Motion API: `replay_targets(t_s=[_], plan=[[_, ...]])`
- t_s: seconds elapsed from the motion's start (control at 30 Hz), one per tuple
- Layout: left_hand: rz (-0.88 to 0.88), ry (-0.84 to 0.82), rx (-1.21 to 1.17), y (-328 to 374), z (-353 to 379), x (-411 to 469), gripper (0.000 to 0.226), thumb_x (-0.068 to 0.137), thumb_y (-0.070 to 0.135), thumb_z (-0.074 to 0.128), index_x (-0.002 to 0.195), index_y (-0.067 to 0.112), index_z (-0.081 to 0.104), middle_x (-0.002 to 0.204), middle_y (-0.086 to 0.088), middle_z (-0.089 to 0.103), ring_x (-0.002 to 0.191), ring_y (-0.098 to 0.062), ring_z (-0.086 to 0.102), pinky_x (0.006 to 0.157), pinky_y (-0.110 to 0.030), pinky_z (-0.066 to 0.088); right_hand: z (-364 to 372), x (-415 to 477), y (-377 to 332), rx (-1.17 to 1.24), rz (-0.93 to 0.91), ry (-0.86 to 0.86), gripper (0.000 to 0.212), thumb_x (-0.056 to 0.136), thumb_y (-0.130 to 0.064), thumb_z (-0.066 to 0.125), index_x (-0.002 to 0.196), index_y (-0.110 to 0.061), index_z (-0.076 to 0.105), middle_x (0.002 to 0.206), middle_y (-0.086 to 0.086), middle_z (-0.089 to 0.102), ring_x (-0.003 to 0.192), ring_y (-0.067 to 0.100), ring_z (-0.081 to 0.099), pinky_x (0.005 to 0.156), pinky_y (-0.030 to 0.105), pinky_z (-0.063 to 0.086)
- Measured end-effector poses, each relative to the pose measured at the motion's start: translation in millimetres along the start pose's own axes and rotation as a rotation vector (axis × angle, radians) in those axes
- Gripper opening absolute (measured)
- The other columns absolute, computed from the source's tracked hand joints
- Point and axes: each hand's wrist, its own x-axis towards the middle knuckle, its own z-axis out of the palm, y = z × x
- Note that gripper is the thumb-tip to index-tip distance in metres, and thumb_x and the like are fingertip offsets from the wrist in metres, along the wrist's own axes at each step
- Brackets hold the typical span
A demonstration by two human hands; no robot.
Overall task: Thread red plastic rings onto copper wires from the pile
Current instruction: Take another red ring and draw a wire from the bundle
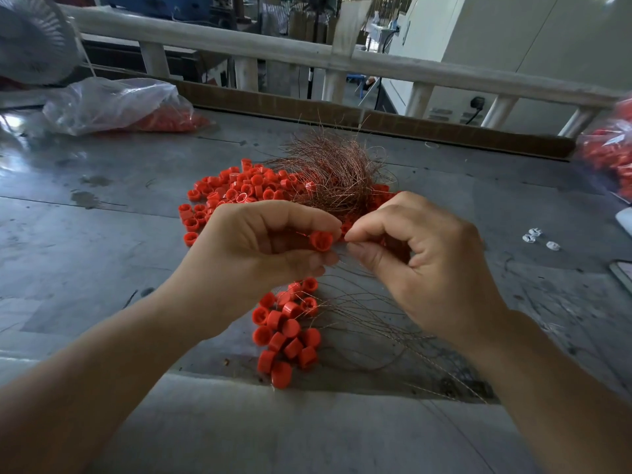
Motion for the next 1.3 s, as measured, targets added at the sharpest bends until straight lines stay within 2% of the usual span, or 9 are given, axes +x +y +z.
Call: replay_targets(t_s=[0.3,0.47,0.67,0.8,0.9,1.0,1.13,1.2,1.3], plan=[[-0.042,-0.040,-0.104,-1,-4,0,0.036,0.068,0.005,0.060,0.097,0.024,0.072,0.090,-0.003,0.074,0.083,-0.019,0.070,0.072,-0.021,0.053,-4,2,2,-0.034,0.005,0.008,0.003,0.074,-0.003,0.069,0.076,-0.006,0.069,0.075,-0.008,0.053,0.064,-0.005,0.046,0.066,0.002,0.036],[-0.044,-0.053,-0.123,-2,-5,0,0.035,0.069,0.006,0.059,0.099,0.021,0.070,0.088,-0.003,0.074,0.082,-0.019,0.071,0.072,-0.021,0.053,-5,2,0,-0.046,0.006,0.000,0.002,0.075,-0.004,0.069,0.076,-0.006,0.069,0.075,-0.008,0.052,0.064,0.000,0.047,0.065,0.002,0.036],[-0.033,-0.052,-0.145,-2,-5,1,0.035,0.068,0.007,0.061,0.098,0.021,0.071,0.088,-0.003,0.074,0.081,-0.017,0.071,0.071,-0.020,0.054,-6,2,-1,-0.028,0.034,-0.021,0.001,0.075,-0.006,0.068,0.076,-0.007,0.069,0.072,-0.009,0.051,0.063,-0.008,0.045,0.062,0.003,0.034],[-0.036,-0.070,-0.236,-2,-5,1,0.036,0.059,0.004,0.074,0.092,0.018,0.074,0.089,-0.004,0.074,0.080,-0.016,0.070,0.069,-0.021,0.054,-7,2,-3,0.147,0.197,-0.062,0.007,0.075,-0.016,0.068,0.073,-0.023,0.067,0.066,-0.015,0.056,0.060,0.000,0.053,0.058,0.007,0.038],[-0.055,-0.107,-0.312,-3,-4,0,0.031,0.063,0.014,0.069,0.093,0.019,0.074,0.092,-0.003,0.073,0.080,-0.014,0.070,0.068,-0.021,0.055,-6,2,-5,0.355,0.372,-0.120,0.016,0.074,-0.014,0.073,0.070,-0.028,0.067,0.061,-0.012,0.064,0.059,0.003,0.059,0.056,0.014,0.046],[-0.063,-0.146,-0.194,-5,-4,-1,0.033,0.060,0.042,0.078,0.092,0.033,0.073,0.092,0.006,0.073,0.082,-0.009,0.069,0.070,-0.021,0.054,-3,2,-7,0.468,0.437,-0.202,0.010,0.072,-0.012,0.073,0.074,-0.021,0.070,0.070,-0.003,0.070,0.065,0.013,0.065,0.061,0.024,0.054],[-0.061,-0.164,-0.170,-6,-3,-1,0.037,0.058,0.049,0.078,0.093,0.036,0.072,0.093,0.009,0.072,0.085,-0.007,0.068,0.071,-0.019,0.053,1,1,-8,0.553,0.440,-0.275,0.014,0.072,-0.009,0.072,0.075,-0.023,0.069,0.066,-0.009,0.068,0.064,0.000,0.062,0.061,0.013,0.047],[-0.068,-0.166,-0.168,-8,-4,0,0.038,0.058,0.049,0.078,0.093,0.036,0.072,0.094,0.009,0.072,0.085,-0.007,0.068,0.071,-0.019,0.053,-1,3,-6,0.523,0.438,-0.307,0.006,0.070,-0.020,0.072,0.074,-0.023,0.069,0.067,-0.010,0.068,0.066,0.000,0.062,0.063,0.014,0.049],[-0.090,-0.173,-0.189,-11,-5,0,0.038,0.059,0.046,0.079,0.094,0.032,0.072,0.095,0.006,0.072,0.086,-0.009,0.069,0.072,-0.021,0.053,-13,9,10,0.390,0.478,-0.249,0.018,0.063,-0.039,0.066,0.073,-0.024,0.069,0.069,-0.008,0.069,0.064,0.001,0.061,0.061,0.014,0.050]])
